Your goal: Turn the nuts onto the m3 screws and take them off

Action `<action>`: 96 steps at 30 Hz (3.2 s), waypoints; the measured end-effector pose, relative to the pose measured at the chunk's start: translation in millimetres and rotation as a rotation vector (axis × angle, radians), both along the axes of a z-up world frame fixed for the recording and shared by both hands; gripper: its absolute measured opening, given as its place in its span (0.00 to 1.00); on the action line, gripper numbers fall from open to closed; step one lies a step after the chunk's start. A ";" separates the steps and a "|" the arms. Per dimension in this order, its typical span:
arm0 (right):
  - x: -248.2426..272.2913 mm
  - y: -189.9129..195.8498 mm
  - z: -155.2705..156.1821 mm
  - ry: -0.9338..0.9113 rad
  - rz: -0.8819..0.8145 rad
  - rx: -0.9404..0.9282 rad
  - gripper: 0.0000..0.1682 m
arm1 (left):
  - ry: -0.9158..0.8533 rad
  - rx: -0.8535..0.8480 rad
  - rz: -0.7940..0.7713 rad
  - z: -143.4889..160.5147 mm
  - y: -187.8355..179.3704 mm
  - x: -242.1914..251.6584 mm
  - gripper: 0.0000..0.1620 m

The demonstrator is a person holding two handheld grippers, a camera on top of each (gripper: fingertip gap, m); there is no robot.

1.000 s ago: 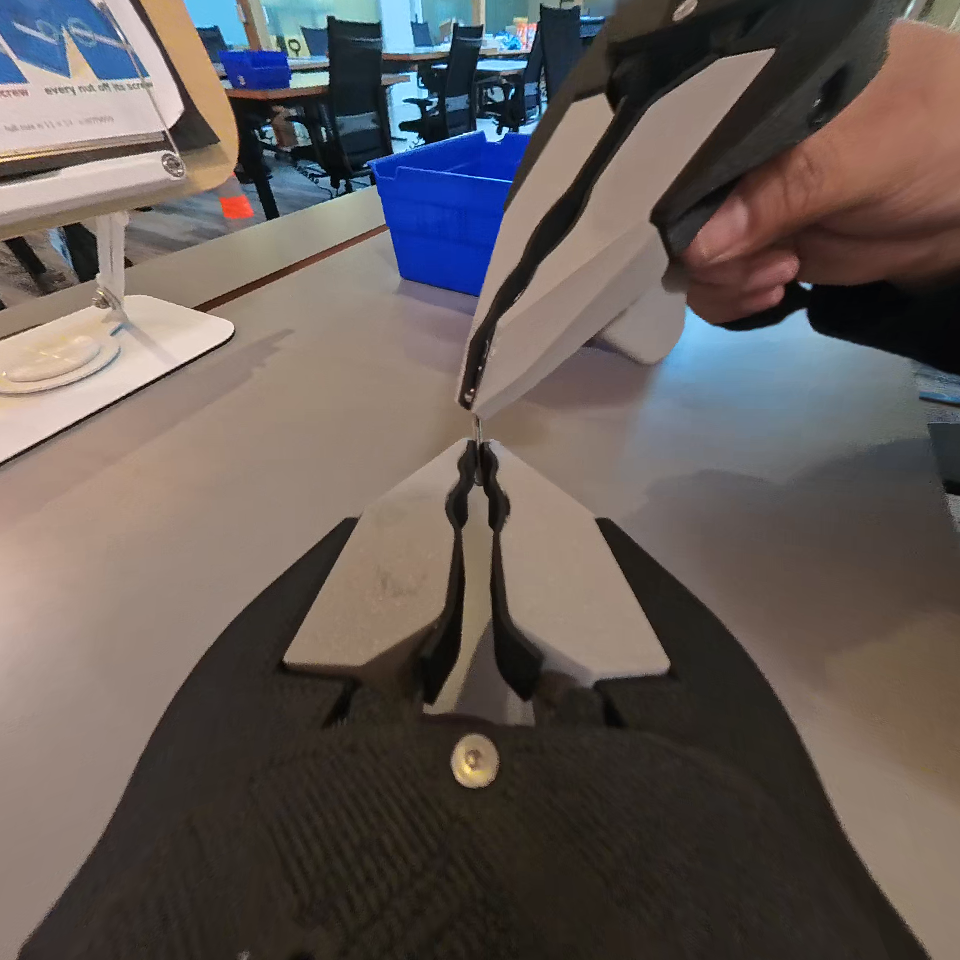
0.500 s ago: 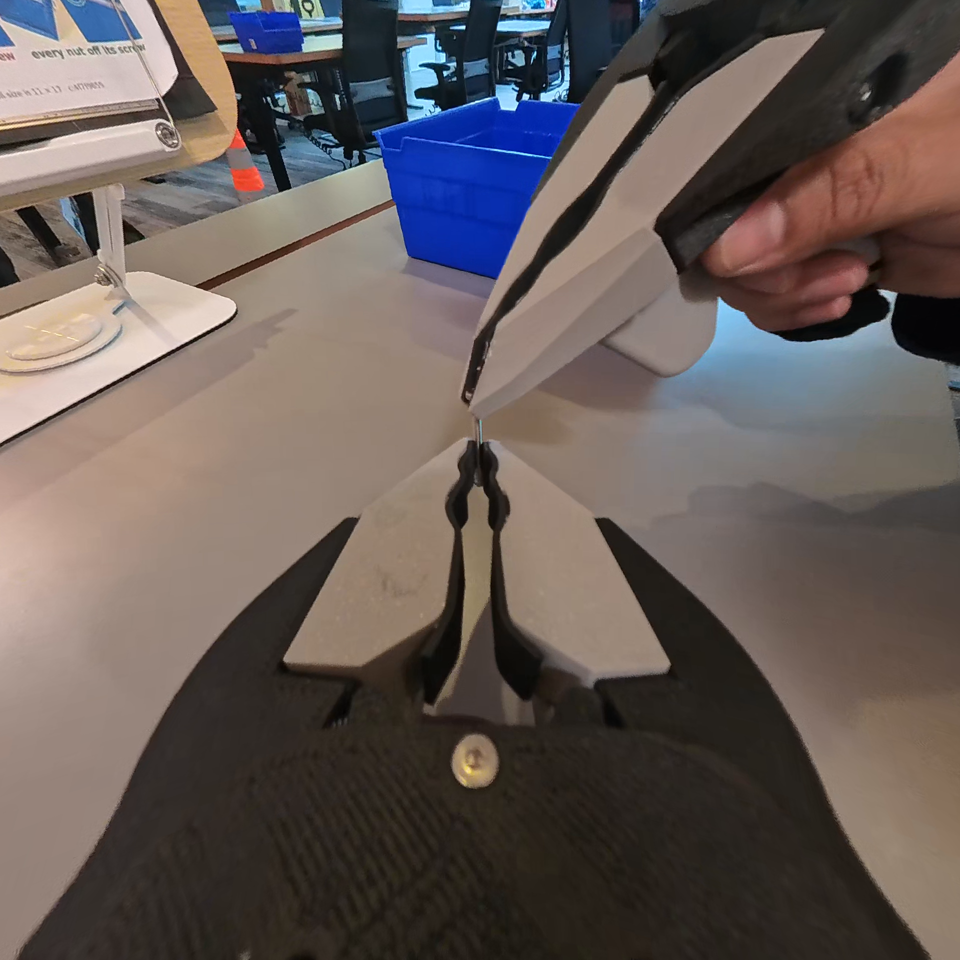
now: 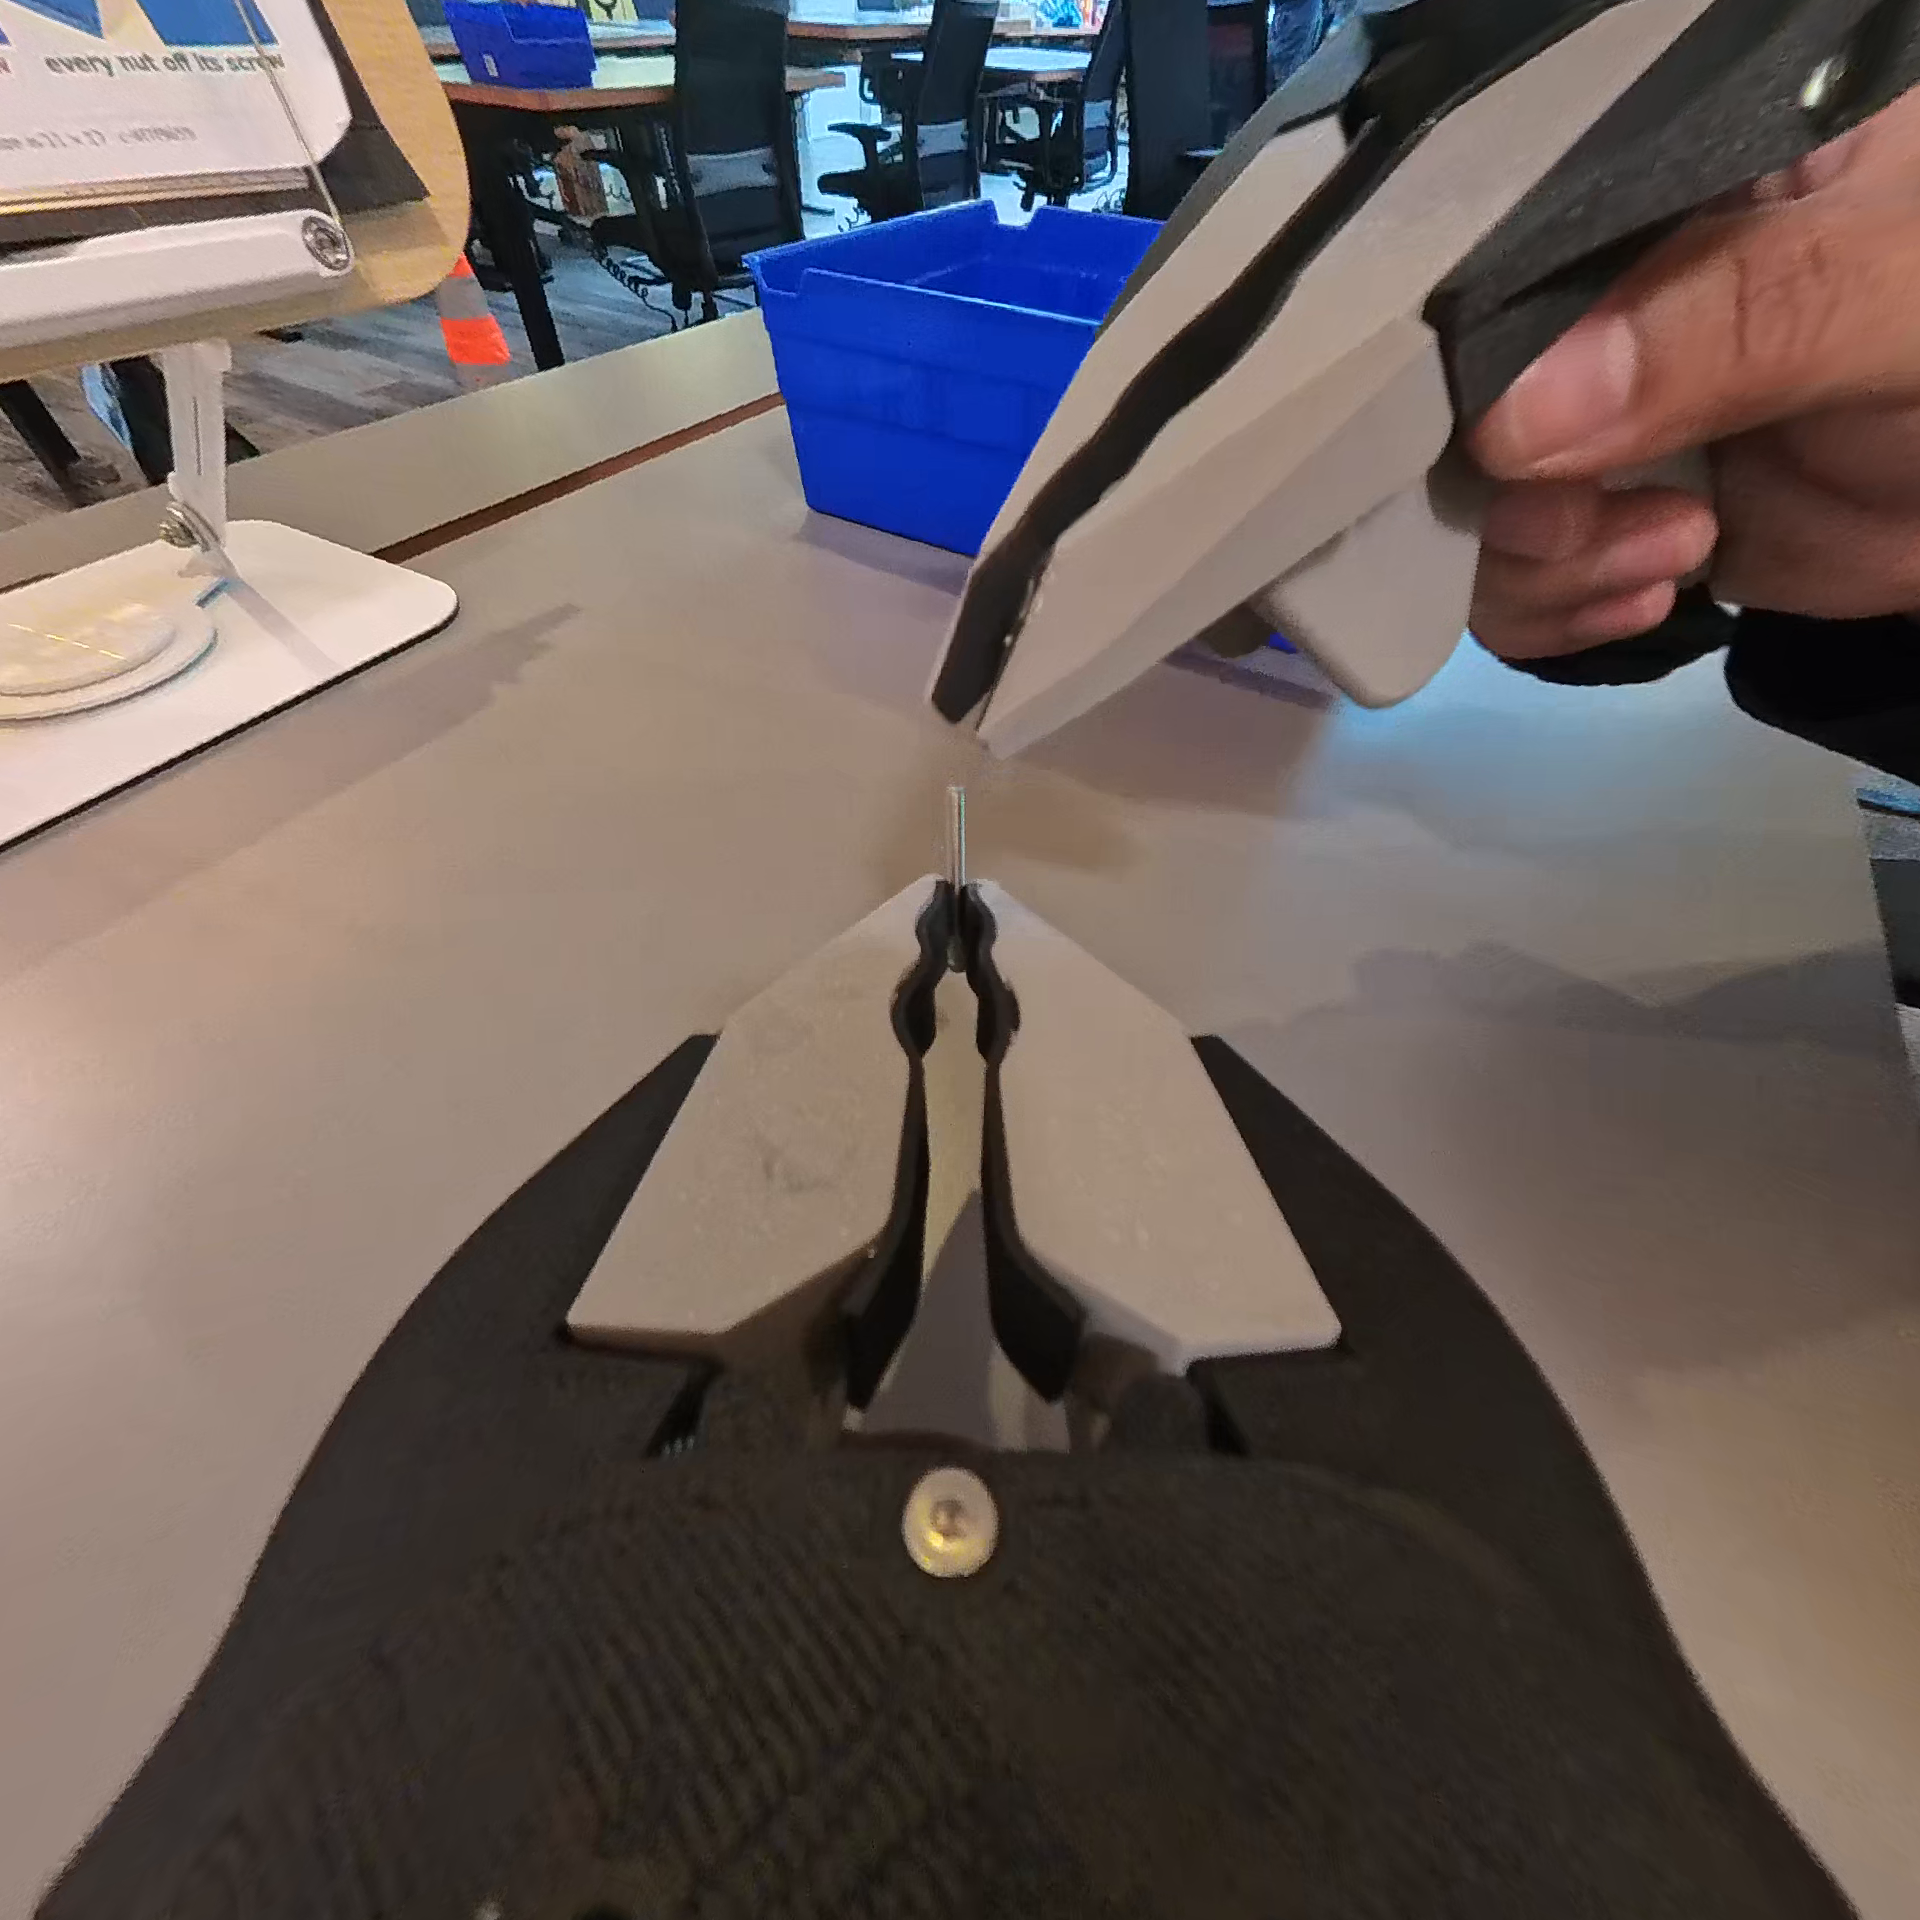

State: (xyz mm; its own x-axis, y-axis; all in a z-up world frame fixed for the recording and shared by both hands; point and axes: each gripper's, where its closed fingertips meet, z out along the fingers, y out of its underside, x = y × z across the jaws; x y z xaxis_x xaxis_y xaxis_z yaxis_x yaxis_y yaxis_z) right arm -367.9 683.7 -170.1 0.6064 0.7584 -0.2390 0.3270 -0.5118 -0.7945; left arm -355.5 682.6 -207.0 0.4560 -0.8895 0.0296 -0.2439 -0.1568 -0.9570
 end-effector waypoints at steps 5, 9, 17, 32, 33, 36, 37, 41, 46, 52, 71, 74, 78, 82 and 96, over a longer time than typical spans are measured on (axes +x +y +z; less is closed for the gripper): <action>26.5 9.8 6.9 -0.006 -0.064 0.101 0.04 | -0.010 -0.012 0.014 0.6 4.3 -5.8 0.00; 62.4 21.1 -23.1 -0.108 -0.137 0.102 0.05 | -0.056 -0.046 0.062 4.3 16.9 -19.3 0.00; 19.0 -6.7 -64.8 -0.019 0.135 0.002 0.09 | -0.154 -0.056 0.128 14.7 36.7 -41.7 0.00; -43.2 -53.5 -93.4 -0.185 0.655 0.216 0.04 | -0.351 -0.021 -0.044 40.9 31.8 -53.8 0.00; -40.8 -53.7 -94.6 -0.179 0.668 0.209 0.05 | -0.357 -0.013 -0.061 42.3 30.5 -53.4 0.00; -38.2 -51.7 -95.3 -0.166 0.684 0.211 0.05 | -0.362 -0.019 -0.067 42.5 31.5 -53.7 0.00; -38.7 -50.4 -95.4 -0.167 0.685 0.216 0.05 | -0.361 -0.020 -0.069 42.3 31.4 -53.6 0.00; -43.1 -51.7 -95.5 -0.155 0.704 0.210 0.06 | -0.331 -0.010 -0.070 39.6 29.9 -50.6 0.00; -44.6 -54.5 -101.7 -0.193 0.734 0.228 0.06 | -0.315 -0.013 -0.088 37.9 26.5 -47.4 0.00; -47.6 -55.6 -104.7 -0.205 0.764 0.238 0.06 | -0.313 -0.016 -0.093 37.4 25.3 -46.6 0.00; -43.1 -45.3 -81.8 -0.117 0.701 0.241 0.01 | -0.296 -0.028 -0.143 35.1 17.1 -41.2 0.00; -33.4 -35.3 -52.4 -0.045 0.654 0.248 0.01 | -0.285 -0.033 -0.178 33.8 10.8 -37.5 0.00; -21.0 -24.1 -3.5 0.061 0.620 0.244 0.01 | -0.253 -0.021 -0.224 31.0 1.7 -31.1 0.00; -16.9 -16.2 27.6 0.062 0.632 0.260 0.01 | -0.231 -0.012 -0.263 29.2 -6.7 -26.2 0.00; -27.5 -20.4 21.7 -0.086 0.786 0.256 0.01 | -0.141 0.023 -0.277 20.0 -15.3 -17.2 0.00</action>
